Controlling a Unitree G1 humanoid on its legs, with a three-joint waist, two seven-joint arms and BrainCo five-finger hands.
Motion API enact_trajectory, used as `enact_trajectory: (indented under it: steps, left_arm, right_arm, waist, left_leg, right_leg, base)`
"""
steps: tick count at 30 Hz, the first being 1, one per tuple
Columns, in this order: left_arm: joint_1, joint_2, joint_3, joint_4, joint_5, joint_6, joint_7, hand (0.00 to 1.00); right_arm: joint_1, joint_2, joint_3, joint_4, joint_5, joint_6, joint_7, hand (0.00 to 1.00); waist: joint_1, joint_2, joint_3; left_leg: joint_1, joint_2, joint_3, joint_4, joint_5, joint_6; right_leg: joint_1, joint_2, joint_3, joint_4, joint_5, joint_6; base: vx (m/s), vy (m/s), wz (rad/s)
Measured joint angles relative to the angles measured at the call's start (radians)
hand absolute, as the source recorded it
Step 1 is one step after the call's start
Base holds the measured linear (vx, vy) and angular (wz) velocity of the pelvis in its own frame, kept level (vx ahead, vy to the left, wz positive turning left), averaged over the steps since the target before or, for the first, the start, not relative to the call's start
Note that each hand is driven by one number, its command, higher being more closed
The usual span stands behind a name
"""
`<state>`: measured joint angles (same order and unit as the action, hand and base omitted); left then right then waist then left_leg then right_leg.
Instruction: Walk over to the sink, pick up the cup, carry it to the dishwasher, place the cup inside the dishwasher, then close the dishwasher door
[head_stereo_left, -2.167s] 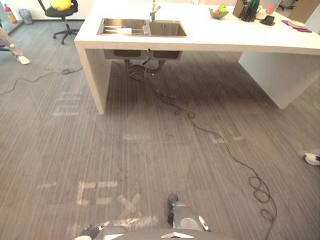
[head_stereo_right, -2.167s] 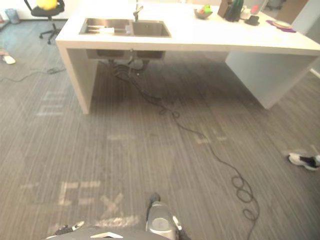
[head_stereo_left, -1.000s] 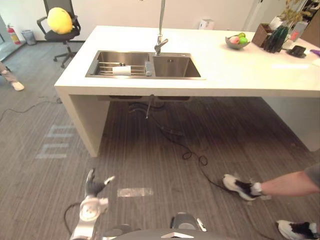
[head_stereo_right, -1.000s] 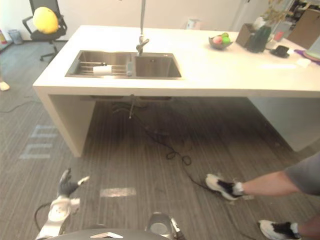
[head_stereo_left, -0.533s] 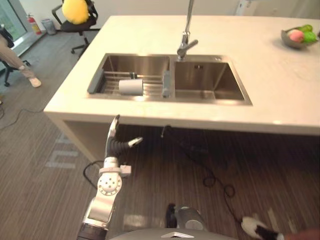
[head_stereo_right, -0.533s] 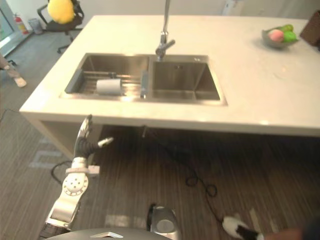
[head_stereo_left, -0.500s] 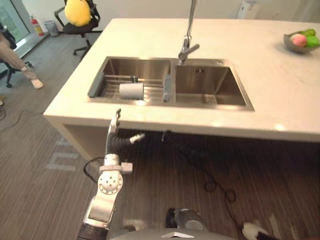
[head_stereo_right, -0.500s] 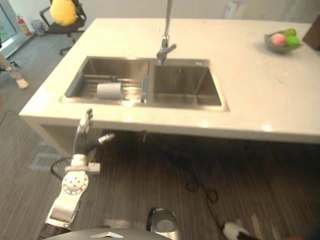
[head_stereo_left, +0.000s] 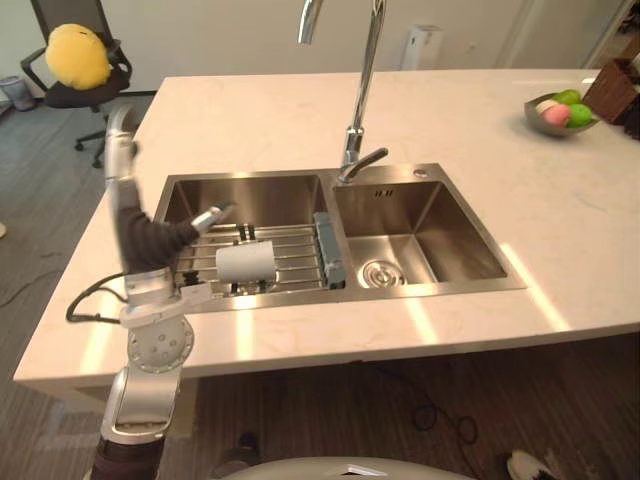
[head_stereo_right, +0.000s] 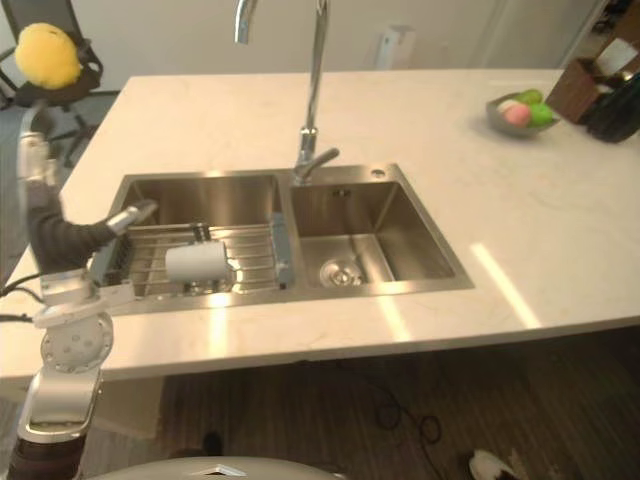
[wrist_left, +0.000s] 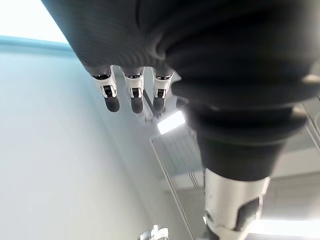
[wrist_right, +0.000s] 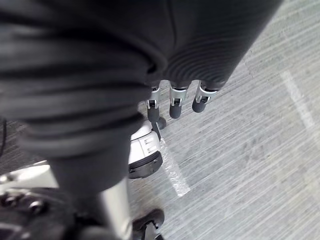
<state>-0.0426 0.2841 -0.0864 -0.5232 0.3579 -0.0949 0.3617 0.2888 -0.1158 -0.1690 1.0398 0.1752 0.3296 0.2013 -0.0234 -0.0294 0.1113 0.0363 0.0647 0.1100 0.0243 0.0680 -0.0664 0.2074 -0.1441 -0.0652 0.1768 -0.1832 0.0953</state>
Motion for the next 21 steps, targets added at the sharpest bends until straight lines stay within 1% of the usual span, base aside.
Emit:
enact_trajectory:
  steps: [1,2,3,4,5,6,8,9,10,11,12,13,14,16,17,19,20,21]
  left_arm:
    - [-0.029,0.014,-0.025,0.036,0.001,0.007,-0.053,0.0]
    - [-0.038,0.017,-0.034,0.05,0.002,0.013,-0.084,0.0]
    - [-0.054,0.02,-0.04,0.076,0.013,0.023,-0.162,0.0]
    - [-0.059,0.025,-0.043,0.083,0.021,0.03,-0.188,0.0]
    - [-0.065,0.035,-0.045,0.086,0.032,0.044,-0.246,0.0]
    - [-0.065,0.042,-0.045,0.086,0.043,0.049,-0.272,0.0]
    - [-0.072,0.072,-0.047,0.104,0.078,0.065,-0.356,0.0]
    - [-0.084,0.078,-0.054,0.124,0.102,0.078,-0.395,0.0]
    - [-0.102,0.084,-0.07,0.15,0.13,0.084,-0.439,0.0]
    - [-0.11,0.085,-0.082,0.152,0.158,0.091,-0.48,0.0]
    - [-0.115,0.089,-0.089,0.152,0.168,0.096,-0.498,0.0]
    - [-0.117,0.092,-0.092,0.152,0.178,0.099,-0.504,0.0]
    - [-0.131,0.097,-0.096,0.154,0.214,0.112,-0.512,0.0]
    - [-0.151,0.098,-0.096,0.178,0.248,0.128,-0.517,0.0]
    - [-0.16,0.099,-0.096,0.201,0.267,0.145,-0.518,0.0]
    - [-0.164,0.101,-0.096,0.23,0.29,0.17,-0.518,0.0]
    - [-0.164,0.103,-0.096,0.247,0.313,0.198,-0.518,0.0]
    - [-0.165,0.104,-0.096,0.26,0.32,0.211,-0.517,0.0]
  right_arm:
    - [0.0,0.001,0.0,0.0,0.014,0.0,0.002,0.0]
    - [-0.001,0.001,0.0,0.0,0.014,0.0,0.007,0.0]
    - [-0.013,-0.006,0.0,-0.002,0.023,0.0,0.013,0.0]
    - [-0.017,-0.009,0.0,-0.002,0.033,0.0,0.013,0.0]
    - [-0.019,-0.013,0.001,-0.002,0.07,0.002,0.008,0.0]
    - [-0.021,-0.013,0.001,-0.002,0.077,0.004,0.007,0.0]
    - [-0.026,-0.019,0.0,-0.002,0.078,0.01,0.011,0.0]
    - [-0.026,-0.019,0.0,-0.002,0.051,0.016,0.025,0.0]
    - [-0.025,-0.023,-0.001,-0.003,0.03,0.022,0.046,0.0]
    - [-0.029,-0.04,0.006,-0.003,0.018,0.026,0.062,0.0]
    - [-0.032,-0.049,0.012,-0.002,0.016,0.032,0.07,0.0]
    - [-0.035,-0.052,0.013,-0.002,0.016,0.036,0.073,0.0]
    - [-0.044,-0.055,0.028,-0.002,0.014,0.045,0.074,0.0]
    - [-0.051,-0.06,0.048,-0.001,0.012,0.048,0.078,0.0]
    - [-0.054,-0.06,0.051,-0.001,0.01,0.048,0.08,0.0]
    - [-0.061,-0.063,0.071,-0.001,-0.005,0.048,0.079,0.0]
    - [-0.069,-0.064,0.083,0.0,-0.011,0.049,0.077,0.0]
    - [-0.07,-0.064,0.088,0.0,-0.015,0.049,0.076,0.0]
  waist:
    - [-0.004,0.003,0.002]
    - [-0.007,0.004,0.0]
    - [-0.013,0.013,-0.003]
    - [-0.019,0.014,-0.003]
    - [-0.022,0.021,-0.007]
    - [-0.019,0.022,-0.009]
    - [-0.014,0.02,-0.012]
    - [-0.019,0.022,-0.014]
    - [-0.036,0.037,-0.015]
    - [-0.038,0.053,-0.02]
    - [-0.03,0.06,-0.024]
    - [-0.026,0.063,-0.026]
    - [-0.025,0.062,-0.026]
    - [-0.018,0.058,-0.026]
    - [-0.011,0.056,-0.026]
    - [-0.009,0.054,-0.027]
    - [-0.008,0.051,-0.028]
    - [-0.008,0.048,-0.03]
  left_leg:
    - [0.019,-0.004,0.012,-0.015,-0.004,0.008]
    - [0.024,-0.004,0.023,-0.021,-0.005,0.01]
    - [0.037,-0.004,0.054,-0.048,-0.008,0.01]
    - [0.037,-0.005,0.064,-0.053,-0.009,0.013]
    - [0.037,-0.005,0.093,-0.069,-0.007,0.014]
    - [0.037,-0.005,0.111,-0.076,-0.004,0.015]
    - [0.033,-0.004,0.162,-0.083,0.001,0.012]
    - [0.029,-0.001,0.168,-0.083,0.007,0.009]
    - [0.022,0.002,0.169,-0.092,0.019,0.009]
    - [0.015,0.011,0.178,-0.103,0.035,0.017]
    - [0.01,0.021,0.191,-0.103,0.036,0.015]
    - [0.008,0.025,0.195,-0.103,0.036,0.015]
    - [0.002,0.033,0.196,-0.108,0.039,0.01]
    - [-0.001,0.04,0.193,-0.108,0.042,0.007]
    - [-0.002,0.042,0.192,-0.109,0.043,0.005]
    - [-0.005,0.043,0.188,-0.109,0.045,0.005]
    - [-0.009,0.043,0.188,-0.109,0.047,0.005]
    - [-0.012,0.043,0.188,-0.109,0.049,0.005]
  right_leg:
    - [-0.013,-0.008,-0.004,0.031,0.002,0.001]
    - [-0.029,-0.011,-0.005,0.053,0.002,0.001]
    - [-0.072,-0.023,-0.028,0.103,0.002,0.002]
    - [-0.086,-0.029,-0.045,0.114,0.002,0.002]
    - [-0.112,-0.045,-0.082,0.112,0.002,0.001]
    - [-0.121,-0.05,-0.093,0.102,0.002,0.0]
    - [-0.13,-0.06,-0.128,0.04,-0.003,-0.007]
    - [-0.13,-0.058,-0.131,0.016,0.011,0.017]
    - [-0.131,-0.049,-0.132,-0.009,0.03,0.034]
    - [-0.129,-0.033,-0.124,-0.054,0.067,0.042]
    - [-0.12,-0.02,-0.115,-0.096,0.094,0.043]
    - [-0.116,-0.013,-0.111,-0.117,0.106,0.04]
    - [-0.108,-0.003,-0.113,-0.143,0.119,0.04]
    - [-0.106,0.006,-0.116,-0.154,0.124,0.036]
    - [-0.106,0.008,-0.118,-0.155,0.123,0.034]
    - [-0.106,0.009,-0.124,-0.156,0.123,0.034]
    - [-0.106,0.009,-0.129,-0.16,0.126,0.034]
    - [-0.105,0.009,-0.131,-0.164,0.131,0.034]
  base:
    - [0.04,0.141,-0.35]
    - [-0.04,0.108,-0.57]
    - [-0.07,0.058,-0.53]
    - [-0.1,0.052,-0.75]
    - [-0.07,0.018,-0.62]
    - [-0.08,-0.001,-0.9]
    - [-0.07,-0.034,-0.84]
    - [-0.07,-0.04,-0.45]
    - [-0.08,-0.032,-0.27]
    - [-0.06,-0.031,-0.23]
    - [-0.03,-0.026,-0.28]
    - [-0.02,-0.042,-0.22]
    - [-0.03,-0.056,-0.06]
    - [-0.03,-0.048,0.02]
    - [0.0,-0.027,0.04]
    - [0.01,-0.016,0.07]
    - [0.02,-0.003,0.06]
    - [0.02,-0.001,0.06]
